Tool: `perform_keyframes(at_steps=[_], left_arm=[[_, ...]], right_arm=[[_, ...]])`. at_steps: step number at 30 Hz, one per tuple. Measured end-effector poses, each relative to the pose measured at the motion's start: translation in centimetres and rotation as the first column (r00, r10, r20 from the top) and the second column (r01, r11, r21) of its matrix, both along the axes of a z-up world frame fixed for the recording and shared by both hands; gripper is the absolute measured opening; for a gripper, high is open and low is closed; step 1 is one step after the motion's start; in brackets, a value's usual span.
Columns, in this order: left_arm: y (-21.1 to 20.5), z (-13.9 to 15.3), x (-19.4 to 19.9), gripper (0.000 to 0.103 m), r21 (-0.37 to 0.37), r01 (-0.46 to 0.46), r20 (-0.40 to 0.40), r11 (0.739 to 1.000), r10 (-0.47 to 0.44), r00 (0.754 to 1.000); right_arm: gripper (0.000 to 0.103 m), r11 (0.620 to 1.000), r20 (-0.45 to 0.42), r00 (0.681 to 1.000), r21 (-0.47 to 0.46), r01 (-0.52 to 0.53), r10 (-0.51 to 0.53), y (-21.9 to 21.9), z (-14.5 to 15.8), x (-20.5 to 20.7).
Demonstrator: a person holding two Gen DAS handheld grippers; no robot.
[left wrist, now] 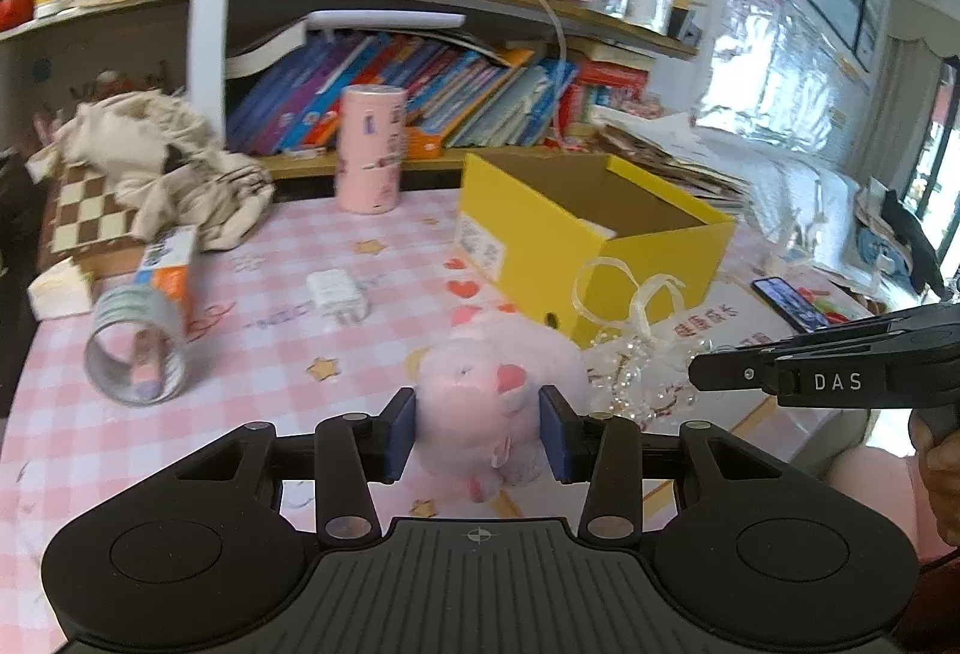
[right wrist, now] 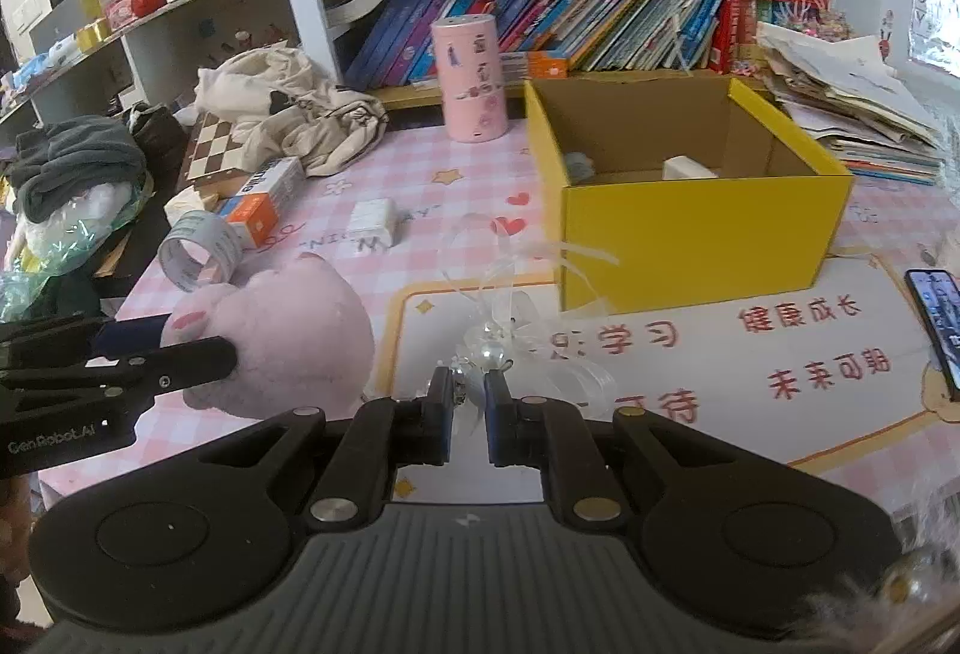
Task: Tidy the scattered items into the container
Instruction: 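Carry the pig and bead bag in both tools over the yellow box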
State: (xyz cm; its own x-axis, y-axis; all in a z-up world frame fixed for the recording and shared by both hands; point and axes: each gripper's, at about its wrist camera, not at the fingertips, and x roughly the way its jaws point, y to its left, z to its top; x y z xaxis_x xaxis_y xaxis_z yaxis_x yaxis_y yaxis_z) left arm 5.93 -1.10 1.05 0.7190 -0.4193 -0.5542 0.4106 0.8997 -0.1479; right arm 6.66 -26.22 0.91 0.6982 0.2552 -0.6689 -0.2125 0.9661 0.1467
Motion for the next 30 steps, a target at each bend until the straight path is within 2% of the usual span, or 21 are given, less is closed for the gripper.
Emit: perform_keyframes(at_steps=[8,13,23,30], left_arm=[[-3.0,0.7,0.8,0.04,-0.014,0.034,0.011,0.999,-0.034,0.999],[-5.1,1.9,1.2,0.04,-0.025,0.071,0.045,0.997,-0.07,0.997],[-8.8,3.8,3.5,0.04,-0.094,0.13,0.075,0.987,-0.123,0.99],[-11.0,5.4,5.1,0.04,-0.133,0.153,0.112,0.979,-0.139,0.984]], right_arm=[[0.01,0.999,0.02,0.999,0.003,0.045,-0.045,-3.6,0.7,0.3],[0.01,0.998,0.051,0.997,-0.007,0.061,-0.061,-5.9,1.7,0.6],[0.01,0.99,0.126,0.983,-0.029,0.139,-0.134,-10.9,3.9,1.1],[0.01,0.987,0.191,0.969,-0.011,0.162,-0.157,-13.9,6.3,2.3]])
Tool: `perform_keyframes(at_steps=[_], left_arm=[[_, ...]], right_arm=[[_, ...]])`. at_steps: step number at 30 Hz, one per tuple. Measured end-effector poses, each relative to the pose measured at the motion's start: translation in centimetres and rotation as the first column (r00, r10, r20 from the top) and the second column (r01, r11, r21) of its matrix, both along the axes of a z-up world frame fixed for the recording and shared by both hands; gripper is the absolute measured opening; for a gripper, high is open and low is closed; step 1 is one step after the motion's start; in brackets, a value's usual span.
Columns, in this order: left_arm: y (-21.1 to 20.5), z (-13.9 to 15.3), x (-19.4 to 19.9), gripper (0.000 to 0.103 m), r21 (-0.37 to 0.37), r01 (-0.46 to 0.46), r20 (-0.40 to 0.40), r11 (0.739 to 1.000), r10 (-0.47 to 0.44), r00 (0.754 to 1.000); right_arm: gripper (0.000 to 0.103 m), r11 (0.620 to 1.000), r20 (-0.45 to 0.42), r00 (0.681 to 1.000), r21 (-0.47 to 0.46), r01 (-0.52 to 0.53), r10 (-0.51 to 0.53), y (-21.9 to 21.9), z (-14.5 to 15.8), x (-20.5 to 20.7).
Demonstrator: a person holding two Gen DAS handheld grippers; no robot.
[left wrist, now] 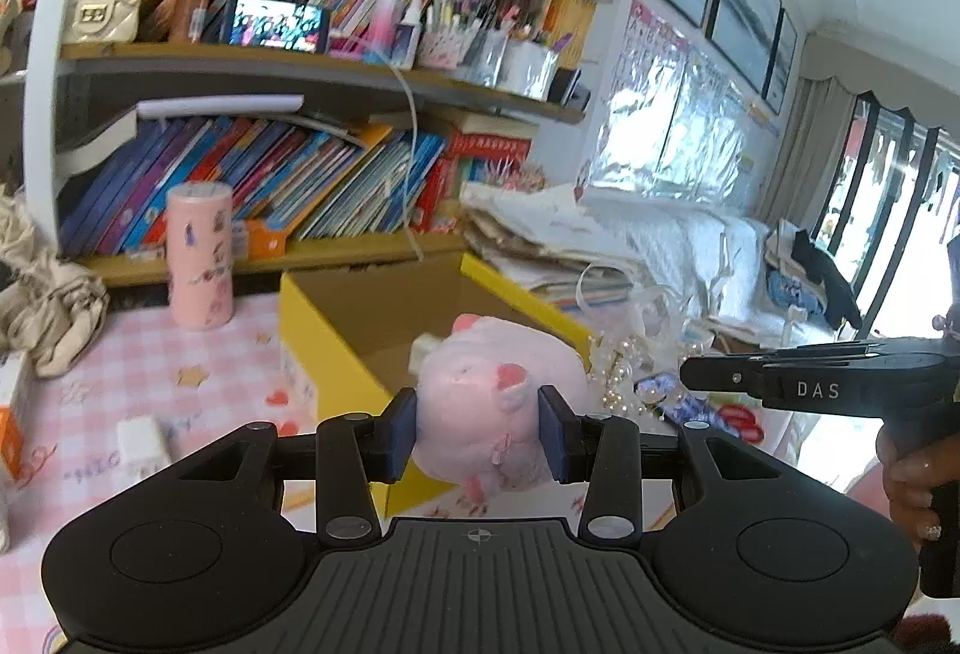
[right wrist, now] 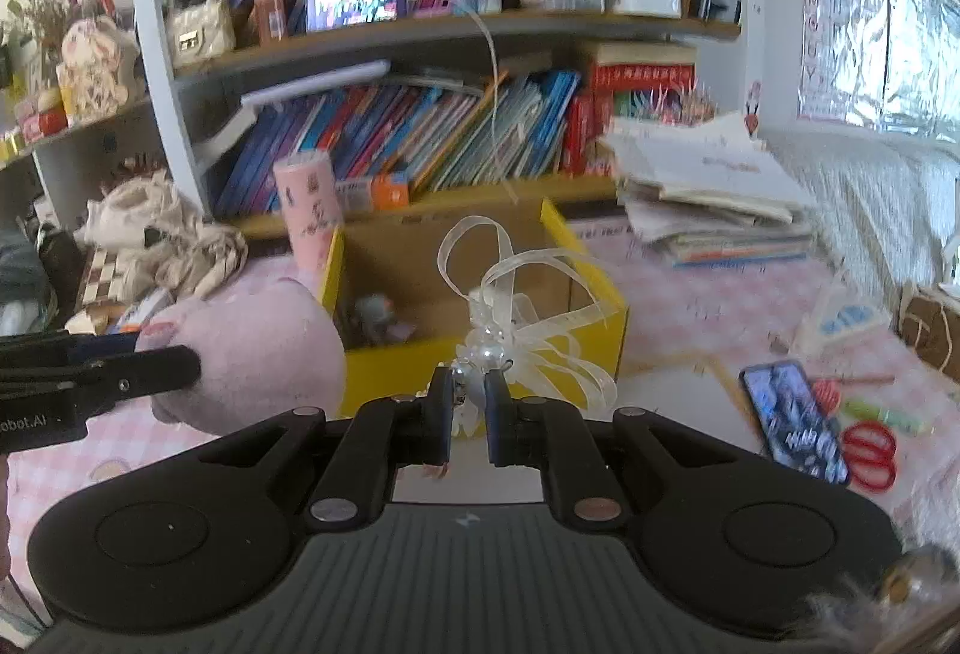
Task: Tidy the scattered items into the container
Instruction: 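Carry the pig and bead bag in both tools over the yellow box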
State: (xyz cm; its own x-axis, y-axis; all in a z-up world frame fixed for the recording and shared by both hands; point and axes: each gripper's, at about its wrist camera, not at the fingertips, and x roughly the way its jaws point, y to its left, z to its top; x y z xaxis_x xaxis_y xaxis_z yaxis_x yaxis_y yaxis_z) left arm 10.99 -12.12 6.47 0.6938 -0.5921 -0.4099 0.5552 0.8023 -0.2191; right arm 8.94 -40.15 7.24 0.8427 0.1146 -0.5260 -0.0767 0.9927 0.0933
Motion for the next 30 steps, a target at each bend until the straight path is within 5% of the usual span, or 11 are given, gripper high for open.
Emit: perform_keyframes(at_steps=[12,30], left_arm=[[-3.0,2.9,3.2,0.04,-0.001,-0.079,0.073,0.997,0.079,0.994],[-8.2,2.1,10.2,0.04,0.083,-0.236,0.061,0.968,0.231,0.971]], right_arm=[[0.01,0.995,0.095,0.99,0.007,-0.102,0.101,-3.1,2.9,5.5],[0.01,0.951,0.086,0.947,-0.015,-0.309,0.309,-4.9,2.0,16.1]])
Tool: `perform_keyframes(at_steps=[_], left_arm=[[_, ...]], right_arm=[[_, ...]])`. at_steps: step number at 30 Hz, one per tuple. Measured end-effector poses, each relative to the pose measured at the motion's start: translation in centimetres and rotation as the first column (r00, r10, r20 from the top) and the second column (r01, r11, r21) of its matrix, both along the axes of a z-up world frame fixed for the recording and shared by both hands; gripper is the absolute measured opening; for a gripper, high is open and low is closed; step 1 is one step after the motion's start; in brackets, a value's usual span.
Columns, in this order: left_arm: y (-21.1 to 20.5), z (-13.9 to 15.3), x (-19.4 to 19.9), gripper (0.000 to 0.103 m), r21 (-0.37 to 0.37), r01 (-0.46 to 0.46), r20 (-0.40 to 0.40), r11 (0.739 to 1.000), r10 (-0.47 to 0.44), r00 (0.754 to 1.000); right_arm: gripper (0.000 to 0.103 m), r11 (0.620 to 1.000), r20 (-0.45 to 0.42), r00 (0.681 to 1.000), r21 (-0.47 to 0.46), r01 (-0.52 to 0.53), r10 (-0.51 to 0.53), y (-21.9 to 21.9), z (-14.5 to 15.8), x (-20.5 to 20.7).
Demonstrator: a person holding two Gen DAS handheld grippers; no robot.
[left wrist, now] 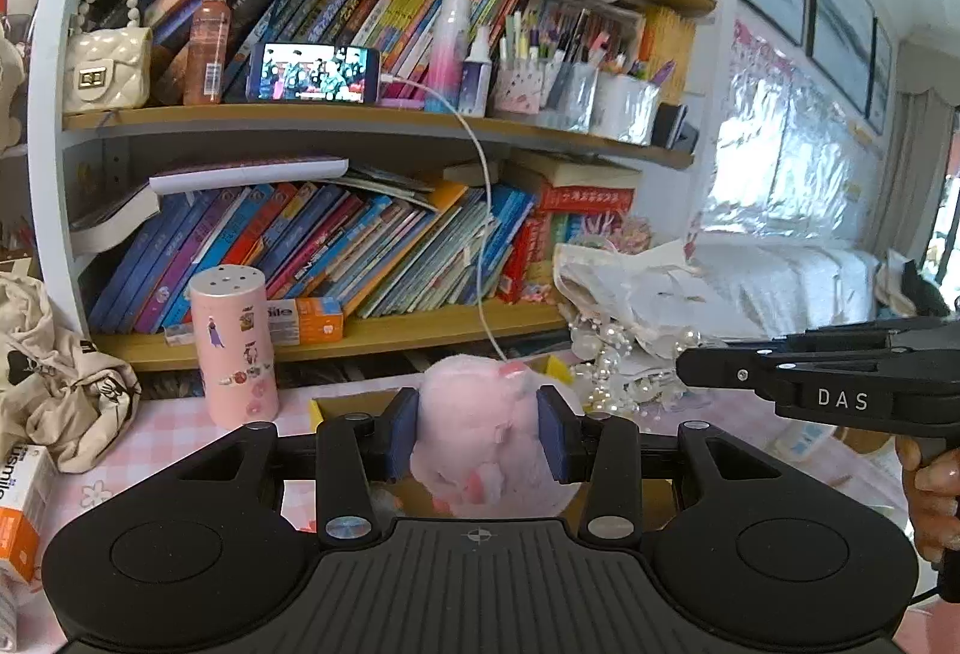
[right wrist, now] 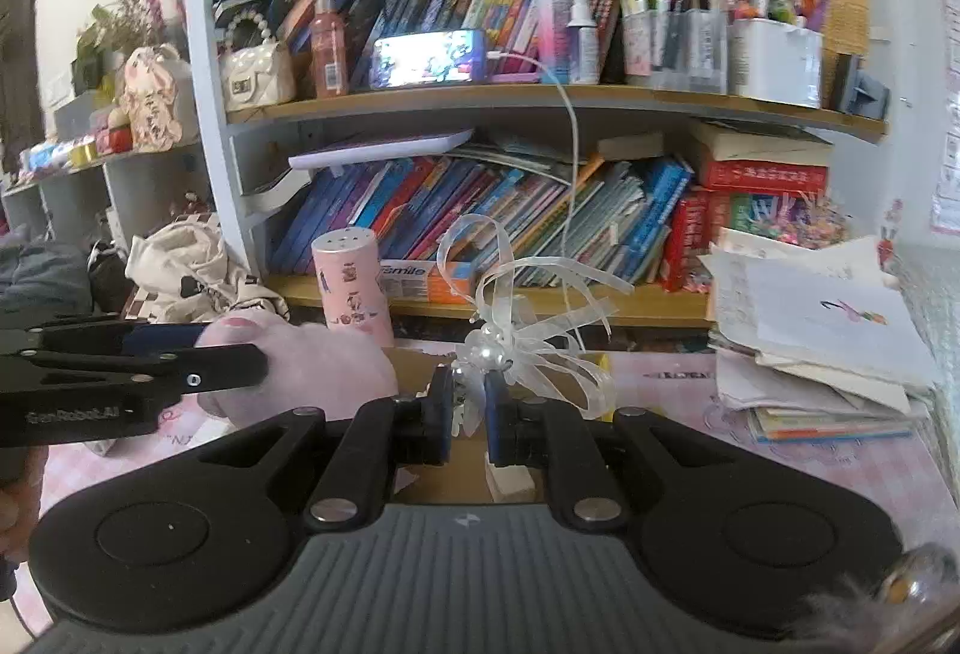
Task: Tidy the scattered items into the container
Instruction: 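Carry the pig and bead bag in both tools over the yellow box, then lower both tools into the box and open them to release pig and bag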
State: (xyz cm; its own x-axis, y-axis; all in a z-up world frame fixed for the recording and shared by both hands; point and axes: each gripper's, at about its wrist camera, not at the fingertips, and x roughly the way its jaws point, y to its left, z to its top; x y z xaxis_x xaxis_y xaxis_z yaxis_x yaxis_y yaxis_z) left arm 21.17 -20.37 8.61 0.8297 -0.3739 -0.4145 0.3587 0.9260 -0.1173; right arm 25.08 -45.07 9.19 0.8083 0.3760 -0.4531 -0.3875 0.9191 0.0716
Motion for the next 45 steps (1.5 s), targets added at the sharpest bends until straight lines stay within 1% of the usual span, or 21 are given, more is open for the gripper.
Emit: perform_keyframes(at_steps=[7,16,23,29,35,37,40,42,43,45], left_arm=[[-1.8,-1.8,2.8,0.039,0.078,-0.025,-0.034,0.997,0.028,0.999],[-4.1,-4.7,5.8,0.039,0.187,-0.017,-0.081,0.982,0.032,0.996],[-5.2,-6.4,7.2,0.039,0.244,0.001,-0.118,0.97,0.029,0.993],[-5.6,-7.3,8.1,0.039,0.266,0.01,-0.146,0.964,0.03,0.989],[-5.7,-7.8,8.6,0.039,0.275,0.019,-0.175,0.961,0.03,0.984],[-5.8,-7.9,8.7,0.036,0.279,0.026,-0.183,0.96,0.027,0.983],[-5.9,-8.1,8.9,0.035,0.284,0.034,-0.198,0.958,0.024,0.98],[-5.9,-8.2,9.0,0.032,0.286,0.038,-0.203,0.958,0.021,0.979],[-5.9,-8.2,9.0,0.031,0.286,0.039,-0.202,0.957,0.021,0.979],[-5.9,-8.2,9.0,0.031,0.286,0.037,-0.199,0.958,0.022,0.98]], right_arm=[[0.01,0.998,-0.041,0.998,-0.035,-0.056,0.054,0.5,-2.0,3.5],[0.01,0.986,-0.156,0.983,-0.119,-0.121,0.102,2.0,-6.1,7.2],[0.01,0.974,-0.222,0.968,-0.164,-0.159,0.12,2.8,-8.7,9.3],[0.01,0.968,-0.273,0.953,-0.176,-0.18,0.128,3.1,-9.9,10.5],[0.011,0.964,-0.308,0.943,-0.183,-0.191,0.128,3.2,-10.4,11.2],[0.011,0.963,-0.32,0.939,-0.186,-0.196,0.129,3.3,-10.5,11.5],[0.011,0.961,-0.335,0.933,-0.189,-0.201,0.13,3.5,-10.7,11.7],[0.012,0.96,-0.343,0.93,-0.189,-0.204,0.13,3.6,-10.9,11.8],[0.014,0.96,-0.347,0.929,-0.19,-0.206,0.131,3.6,-10.9,11.8],[0.015,0.96,-0.351,0.927,-0.188,-0.207,0.131,3.7,-11.1,11.9]])
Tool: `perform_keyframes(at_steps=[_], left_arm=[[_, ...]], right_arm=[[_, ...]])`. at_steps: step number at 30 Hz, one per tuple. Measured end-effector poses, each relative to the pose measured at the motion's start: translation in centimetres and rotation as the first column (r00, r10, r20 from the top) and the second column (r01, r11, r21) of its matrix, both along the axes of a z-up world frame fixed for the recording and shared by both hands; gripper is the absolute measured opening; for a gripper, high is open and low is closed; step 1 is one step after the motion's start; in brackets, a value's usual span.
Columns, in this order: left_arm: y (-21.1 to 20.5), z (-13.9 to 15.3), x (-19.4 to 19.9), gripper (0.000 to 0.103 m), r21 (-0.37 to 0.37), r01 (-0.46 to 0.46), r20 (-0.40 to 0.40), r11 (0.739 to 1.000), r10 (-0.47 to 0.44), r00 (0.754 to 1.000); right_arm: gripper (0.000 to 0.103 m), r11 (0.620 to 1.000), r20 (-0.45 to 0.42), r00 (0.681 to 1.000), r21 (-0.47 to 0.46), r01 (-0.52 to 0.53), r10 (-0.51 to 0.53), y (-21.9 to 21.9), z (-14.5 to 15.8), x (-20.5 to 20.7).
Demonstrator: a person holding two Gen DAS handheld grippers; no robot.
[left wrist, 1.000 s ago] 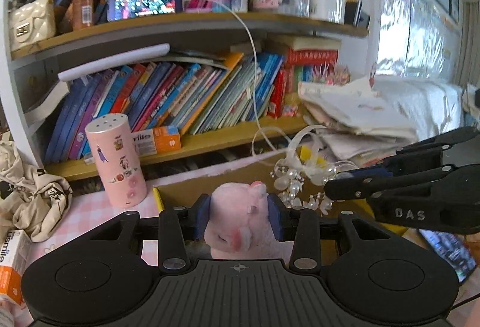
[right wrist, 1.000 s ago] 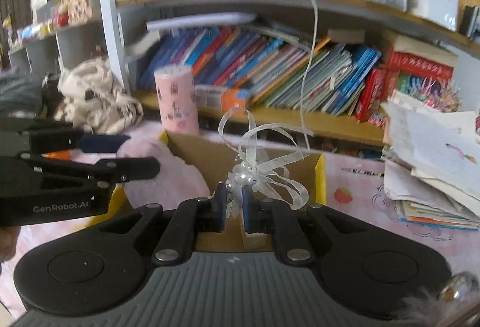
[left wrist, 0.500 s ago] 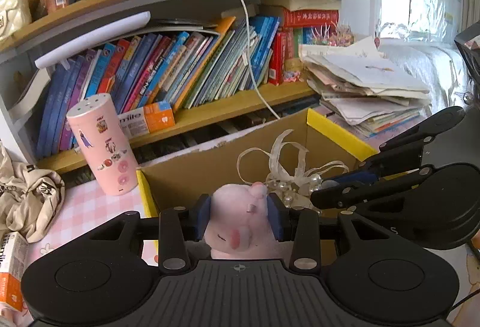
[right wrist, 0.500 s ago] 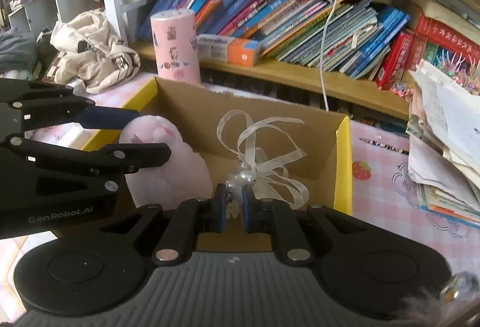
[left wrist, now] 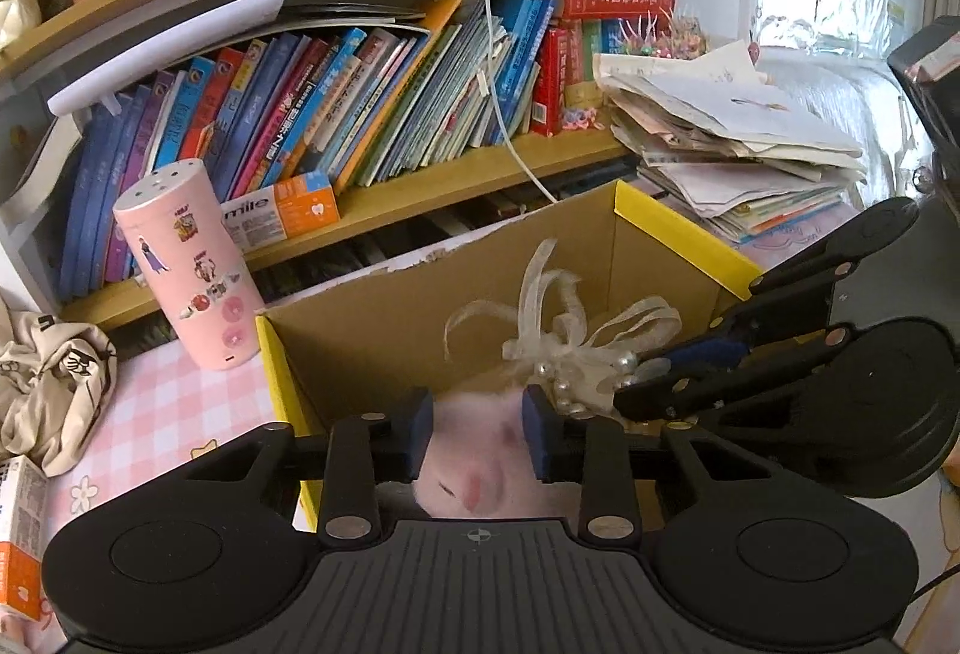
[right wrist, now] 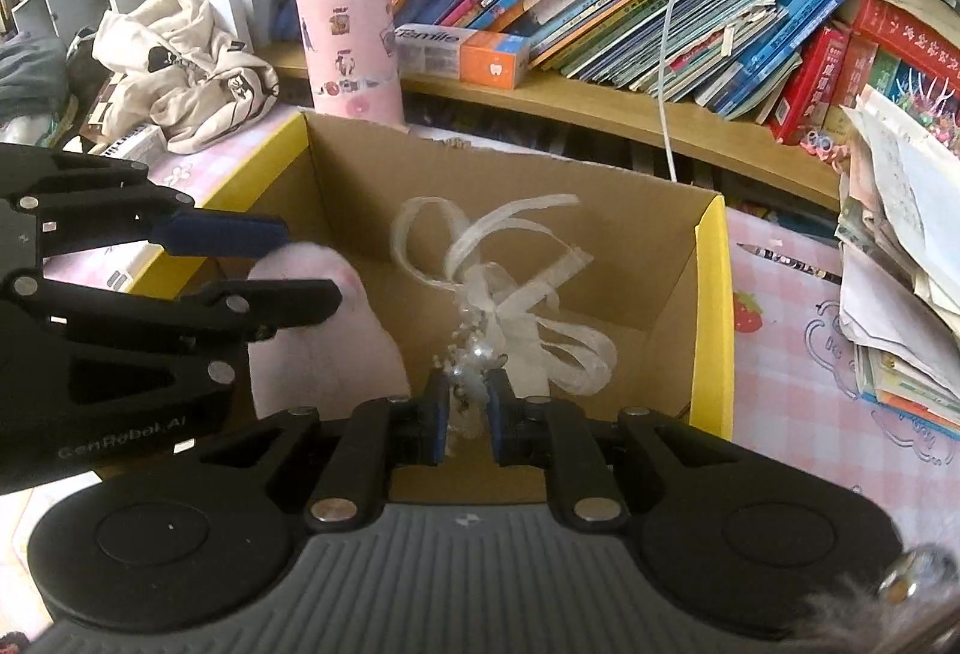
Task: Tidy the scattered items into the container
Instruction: 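Lower both tools into the box and open them to release pig and bag, then withdraw both tools from the box back toward the remaining items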
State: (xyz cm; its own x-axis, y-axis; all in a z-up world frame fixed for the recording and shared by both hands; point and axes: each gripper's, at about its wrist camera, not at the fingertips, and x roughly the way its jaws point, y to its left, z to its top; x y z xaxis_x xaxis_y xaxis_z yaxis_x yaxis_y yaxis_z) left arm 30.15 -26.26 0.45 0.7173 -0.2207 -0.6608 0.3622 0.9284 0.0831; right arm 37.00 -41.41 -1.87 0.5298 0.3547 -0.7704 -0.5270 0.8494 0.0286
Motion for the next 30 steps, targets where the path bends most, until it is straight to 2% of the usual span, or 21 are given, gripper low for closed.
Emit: perform_keyframes(at_steps=[3,7,9,12,14,16,17,18,21,30], left_arm=[[0.1,0.2,-0.1,0.031,-0.003,-0.003,0.007,1.0,0.003,1.0],[0.2,0.3,-0.3,0.032,0.001,-0.01,0.019,1.0,0.01,1.0],[0.3,0.4,-0.5,0.033,0.006,-0.015,0.024,1.0,0.015,1.0],[0.6,0.7,-0.8,0.046,0.016,-0.035,0.034,0.999,0.034,0.999],[1.0,1.0,-1.0,0.054,0.016,-0.051,0.041,0.999,0.05,0.998],[1.5,1.2,-1.3,0.067,0.007,-0.062,0.043,0.998,0.062,0.997],[1.7,1.3,-1.6,0.071,0.003,-0.065,0.044,0.998,0.065,0.997],[1.9,1.5,-1.8,0.076,-0.002,-0.069,0.046,0.998,0.069,0.997],[2.1,1.7,-2.5,0.082,-0.004,-0.067,0.051,0.998,0.067,0.996],[2.7,2.3,-4.6,0.089,-0.021,-0.075,0.075,0.997,0.077,0.994]], right_arm=[[0.019,1.0,-0.001,1.0,0.005,0.003,-0.003,0.0,0.0,-0.1],[0.043,1.0,0.018,1.0,0.006,0.007,-0.007,0.0,0.3,-0.3],[0.048,1.0,0.029,1.0,0.004,0.01,-0.011,-0.1,0.5,-0.5],[0.055,1.0,0.038,0.999,-0.003,0.021,-0.021,-0.2,0.6,-0.7],[0.066,0.999,0.044,0.998,-0.006,0.036,-0.036,-0.5,0.8,-0.9],[0.073,0.999,0.052,0.998,-0.007,0.043,-0.043,-0.7,0.9,-1.1],[0.076,0.999,0.055,0.997,-0.006,0.046,-0.046,-0.8,1.0,-1.3],[0.077,0.999,0.057,0.997,-0.003,0.047,-0.047,-1.0,1.0,-1.4],[0.083,0.999,0.058,0.997,0.005,0.051,-0.051,-1.2,1.2,-1.9],[0.087,0.997,0.075,0.995,0.042,0.066,-0.07,-2.1,2.3,-3.3]])
